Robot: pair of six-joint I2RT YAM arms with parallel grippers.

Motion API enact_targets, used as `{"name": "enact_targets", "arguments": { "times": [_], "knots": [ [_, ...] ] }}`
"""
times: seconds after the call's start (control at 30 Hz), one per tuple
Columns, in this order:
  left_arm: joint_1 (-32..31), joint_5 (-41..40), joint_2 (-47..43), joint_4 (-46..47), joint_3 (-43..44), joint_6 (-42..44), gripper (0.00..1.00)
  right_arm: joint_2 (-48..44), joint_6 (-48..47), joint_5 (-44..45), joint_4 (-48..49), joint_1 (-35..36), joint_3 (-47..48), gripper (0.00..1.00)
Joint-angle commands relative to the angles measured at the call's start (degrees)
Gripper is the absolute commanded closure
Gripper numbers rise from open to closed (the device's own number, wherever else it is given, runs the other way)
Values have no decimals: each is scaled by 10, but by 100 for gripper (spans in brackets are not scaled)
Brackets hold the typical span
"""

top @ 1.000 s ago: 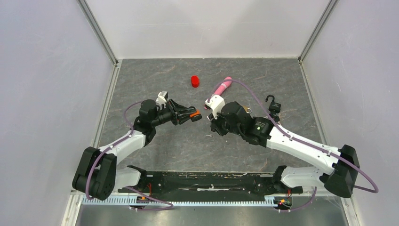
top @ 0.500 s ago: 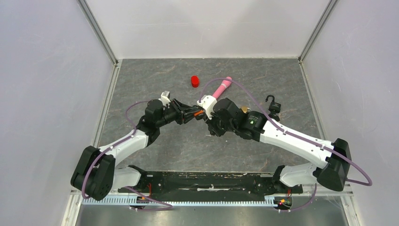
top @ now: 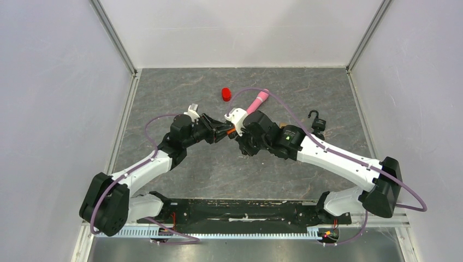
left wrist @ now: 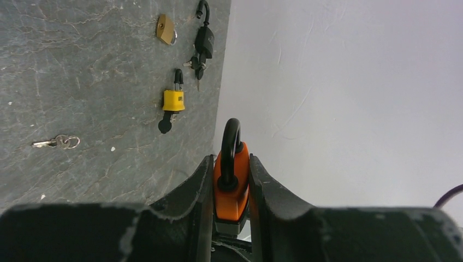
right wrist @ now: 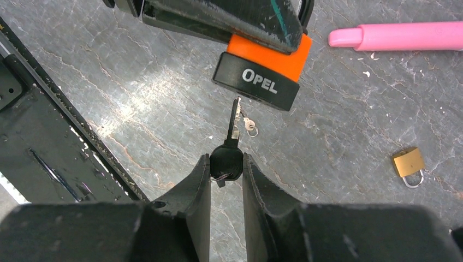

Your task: Unlock with the key

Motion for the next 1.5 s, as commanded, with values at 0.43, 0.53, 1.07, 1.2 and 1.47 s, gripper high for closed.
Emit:
{"name": "enact_targets", "arguments": {
  "times": [0.43, 0.53, 1.07, 1.2, 1.47],
  "knots": [
    [-12, -27, -35, -18, 41, 63, 98, 9, -3, 7, 0, 3, 36, 100],
    [-13, -27, -38, -18, 41, 63, 98, 12, -2, 8, 0, 3, 34, 100],
    [-30, -50, -43, -59, 57, 100, 98, 3, 6, 16, 7, 3, 35, 100],
    [-37, -65, -48, -79, 63, 118, 98, 3, 7, 16, 7, 3, 34, 100],
    [-43, -85, -56, -105, 69, 140, 98, 1, 11, 27, 7, 3, 34, 100]
  ]
}}
